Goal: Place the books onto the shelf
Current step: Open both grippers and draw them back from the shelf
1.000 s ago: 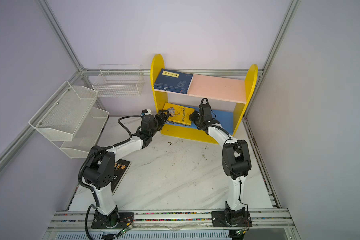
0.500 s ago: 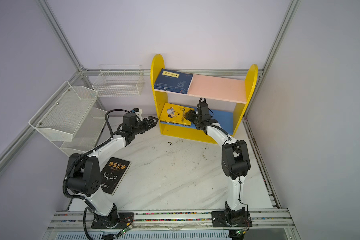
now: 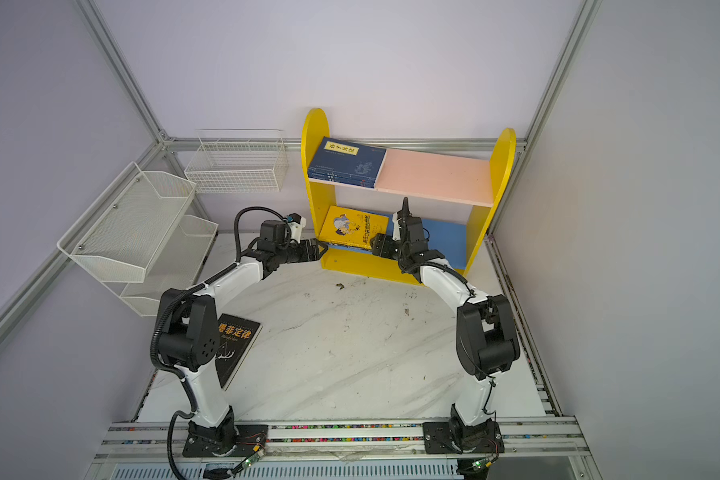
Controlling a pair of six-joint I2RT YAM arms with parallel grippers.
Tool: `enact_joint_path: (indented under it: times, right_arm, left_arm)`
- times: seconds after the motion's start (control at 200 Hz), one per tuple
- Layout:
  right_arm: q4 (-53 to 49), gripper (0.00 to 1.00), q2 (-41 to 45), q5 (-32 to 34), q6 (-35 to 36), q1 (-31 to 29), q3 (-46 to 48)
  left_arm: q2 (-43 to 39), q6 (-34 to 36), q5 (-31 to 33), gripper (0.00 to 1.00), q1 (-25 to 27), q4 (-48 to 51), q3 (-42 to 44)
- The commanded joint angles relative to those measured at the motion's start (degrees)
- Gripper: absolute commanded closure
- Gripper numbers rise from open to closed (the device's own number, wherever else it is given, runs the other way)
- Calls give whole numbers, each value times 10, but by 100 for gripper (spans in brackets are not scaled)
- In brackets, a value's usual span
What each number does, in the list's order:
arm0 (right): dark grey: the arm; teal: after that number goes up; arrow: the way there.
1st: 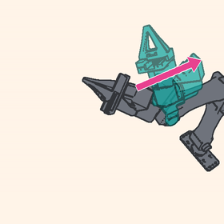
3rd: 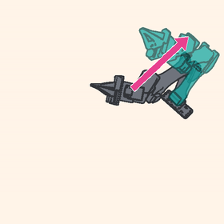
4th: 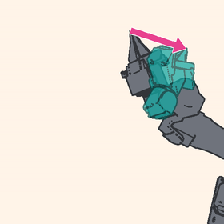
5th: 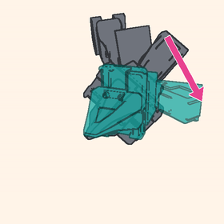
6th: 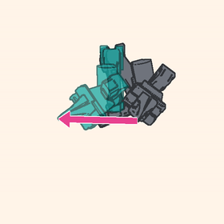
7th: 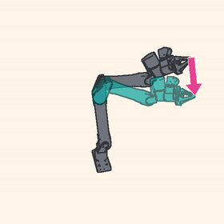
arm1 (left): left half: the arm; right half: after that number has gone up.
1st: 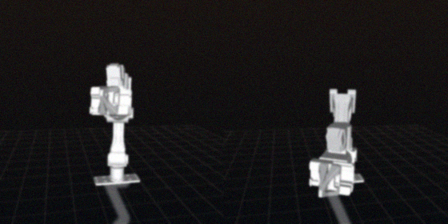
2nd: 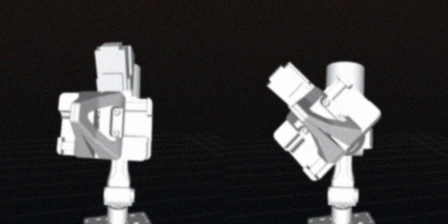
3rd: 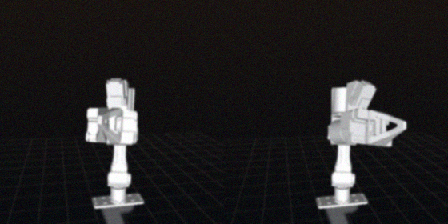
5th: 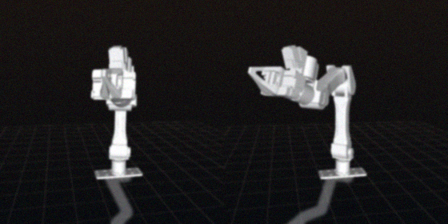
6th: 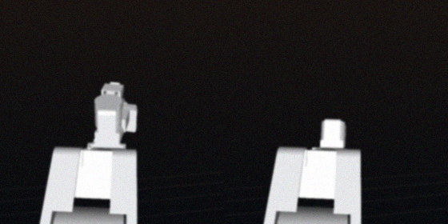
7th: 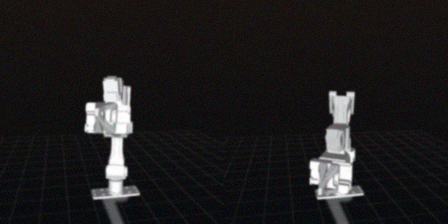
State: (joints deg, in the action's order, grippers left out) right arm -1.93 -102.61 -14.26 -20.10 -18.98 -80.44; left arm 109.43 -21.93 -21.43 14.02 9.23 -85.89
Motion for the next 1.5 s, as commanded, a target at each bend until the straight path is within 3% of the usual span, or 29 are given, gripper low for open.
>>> enact_joint_path:
  times: [0.0,0.22,0.855,1.26,1.49]
  right_arm:
    - [27,22,12,14,27,-4,13]
    - [30,24,-18,28,37,-22,-8]
    - [-5,20,-39,41,76,-35,-29]
    - [-3,25,-61,59,89,-35,-28]
    - [15,33,-84,73,73,-35,-52]
  left_arm:
    - [7,18,25,27,5,-8,-62]
    - [22,26,73,35,12,-19,-77]
    - [62,23,90,47,19,-23,-119]
    - [18,-2,107,46,23,-49,-56]
    - [-42,-9,136,44,21,-61,18]
